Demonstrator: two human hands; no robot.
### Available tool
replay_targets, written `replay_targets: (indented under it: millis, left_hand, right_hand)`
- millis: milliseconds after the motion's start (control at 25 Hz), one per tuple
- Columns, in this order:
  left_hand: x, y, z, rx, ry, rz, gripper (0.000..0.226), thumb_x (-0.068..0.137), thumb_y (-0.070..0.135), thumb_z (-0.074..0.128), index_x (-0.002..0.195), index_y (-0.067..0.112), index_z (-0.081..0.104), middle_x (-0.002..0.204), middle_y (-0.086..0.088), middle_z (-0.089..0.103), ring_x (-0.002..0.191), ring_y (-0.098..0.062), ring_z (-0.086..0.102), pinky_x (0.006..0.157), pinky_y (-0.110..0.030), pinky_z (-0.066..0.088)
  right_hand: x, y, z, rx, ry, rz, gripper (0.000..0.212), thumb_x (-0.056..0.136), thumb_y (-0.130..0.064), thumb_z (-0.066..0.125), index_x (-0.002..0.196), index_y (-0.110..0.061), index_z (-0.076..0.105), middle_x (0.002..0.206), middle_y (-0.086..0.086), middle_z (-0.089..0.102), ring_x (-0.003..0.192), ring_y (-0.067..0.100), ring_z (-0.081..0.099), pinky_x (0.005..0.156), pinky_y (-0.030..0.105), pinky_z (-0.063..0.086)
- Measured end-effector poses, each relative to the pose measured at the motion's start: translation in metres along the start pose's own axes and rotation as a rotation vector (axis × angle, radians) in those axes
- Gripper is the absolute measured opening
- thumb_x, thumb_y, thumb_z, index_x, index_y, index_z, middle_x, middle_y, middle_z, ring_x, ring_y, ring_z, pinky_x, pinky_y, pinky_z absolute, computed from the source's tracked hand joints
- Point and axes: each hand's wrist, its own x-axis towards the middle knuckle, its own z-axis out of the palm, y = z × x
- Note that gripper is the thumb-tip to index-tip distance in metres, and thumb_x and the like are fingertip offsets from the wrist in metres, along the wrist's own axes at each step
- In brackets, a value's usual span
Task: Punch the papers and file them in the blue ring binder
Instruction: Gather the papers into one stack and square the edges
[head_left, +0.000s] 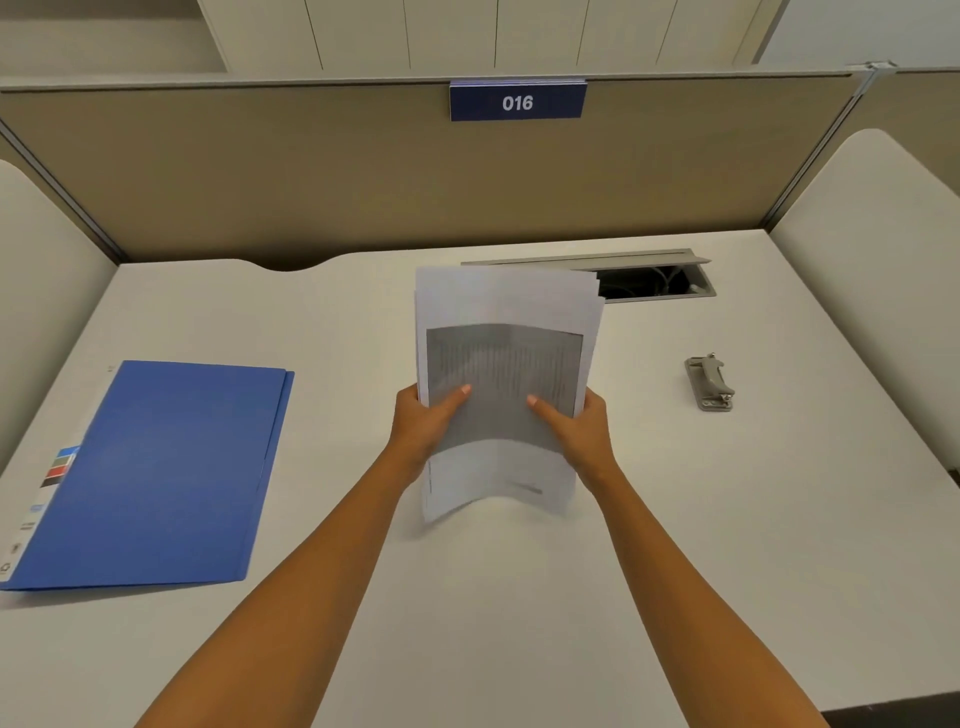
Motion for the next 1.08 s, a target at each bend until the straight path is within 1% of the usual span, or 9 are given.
replay_targets:
  millis: [120,240,320,440,520,680,880,1000,1080]
  left_hand:
    - [-0.009,0.021,0.012,0.021,0.088,0.187,0.036,0.082,0.029,0.074,0.112,0.018,0.058,0.098,0.005,0.060,0.084,-0.011,0.060,0.063,-0.016,0.054]
    - [-0.016,0.035,0.014,0.029,0.064,0.372,0.026,0.081,0.023,0.075,0.101,0.031,0.059,0.092,0.014,0.061,0.083,-0.009,0.063,0.063,-0.014,0.056]
    - [-0.015,0.034,0.011,-0.004,0.060,0.416,0.027,0.079,0.022,0.077,0.102,0.028,0.064,0.093,0.012,0.066,0.086,-0.010,0.066,0.066,-0.018,0.058]
    - [-0.015,0.026,0.008,-0.017,0.062,0.420,0.033,0.078,0.024,0.078,0.107,0.026,0.064,0.097,0.006,0.068,0.091,-0.013,0.066,0.069,-0.019,0.056]
    - [-0.016,0.021,0.009,-0.012,0.055,0.412,0.040,0.074,0.032,0.077,0.110,0.030,0.059,0.099,0.007,0.066,0.093,-0.014,0.065,0.068,-0.017,0.056]
    - [-0.017,0.018,0.009,-0.046,0.053,0.367,0.050,0.068,0.037,0.075,0.113,0.026,0.059,0.100,0.004,0.066,0.093,-0.016,0.064,0.067,-0.016,0.055]
    - [-0.018,0.023,0.010,-0.064,0.060,0.400,0.045,0.077,0.020,0.079,0.117,0.021,0.057,0.100,0.005,0.064,0.092,-0.014,0.063,0.066,-0.013,0.055]
    - [-0.019,0.015,0.009,-0.070,0.076,0.386,0.043,0.076,0.027,0.079,0.115,0.020,0.061,0.100,0.004,0.067,0.092,-0.015,0.065,0.064,-0.015,0.055]
    - [-0.022,0.007,0.011,-0.086,0.101,0.357,0.035,0.078,0.026,0.078,0.109,0.028,0.062,0.099,0.007,0.067,0.092,-0.014,0.064,0.063,-0.014,0.053]
  right_hand:
    - [-0.002,-0.021,0.005,0.072,0.073,-0.140,0.029,0.081,-0.019,0.073,0.109,-0.019,0.064,0.101,0.002,0.066,0.092,0.017,0.065,0.073,0.029,0.060]
    - [-0.001,-0.033,0.002,0.074,0.066,-0.189,0.039,0.079,-0.018,0.076,0.115,-0.015,0.062,0.107,0.004,0.065,0.095,0.017,0.064,0.075,0.030,0.060]
    - [-0.001,-0.034,-0.003,0.059,0.036,-0.202,0.045,0.075,-0.019,0.079,0.117,-0.013,0.062,0.107,0.004,0.066,0.096,0.016,0.065,0.074,0.029,0.060]
    - [-0.003,-0.028,-0.008,0.054,0.003,-0.186,0.045,0.073,-0.020,0.081,0.114,-0.019,0.062,0.102,-0.001,0.066,0.096,0.016,0.064,0.070,0.025,0.059]
    - [-0.006,-0.022,-0.009,0.050,0.012,-0.149,0.048,0.071,-0.025,0.081,0.114,-0.023,0.060,0.102,-0.002,0.065,0.096,0.017,0.063,0.072,0.027,0.060]
    - [-0.009,-0.016,-0.007,0.054,-0.003,-0.145,0.043,0.074,-0.021,0.080,0.114,-0.021,0.062,0.102,0.001,0.067,0.096,0.022,0.065,0.069,0.025,0.059]
    - [-0.009,-0.025,-0.005,0.089,-0.004,-0.165,0.033,0.078,-0.015,0.076,0.105,-0.027,0.062,0.096,-0.005,0.066,0.088,0.013,0.065,0.065,0.019,0.057]
    - [-0.011,-0.017,-0.005,0.047,-0.021,-0.148,0.036,0.077,-0.019,0.077,0.110,-0.022,0.063,0.098,-0.004,0.066,0.092,0.016,0.064,0.068,0.021,0.058]
    - [-0.013,-0.011,-0.004,0.039,-0.018,-0.127,0.036,0.076,-0.020,0.077,0.109,-0.025,0.061,0.098,-0.005,0.065,0.092,0.016,0.064,0.068,0.021,0.058]
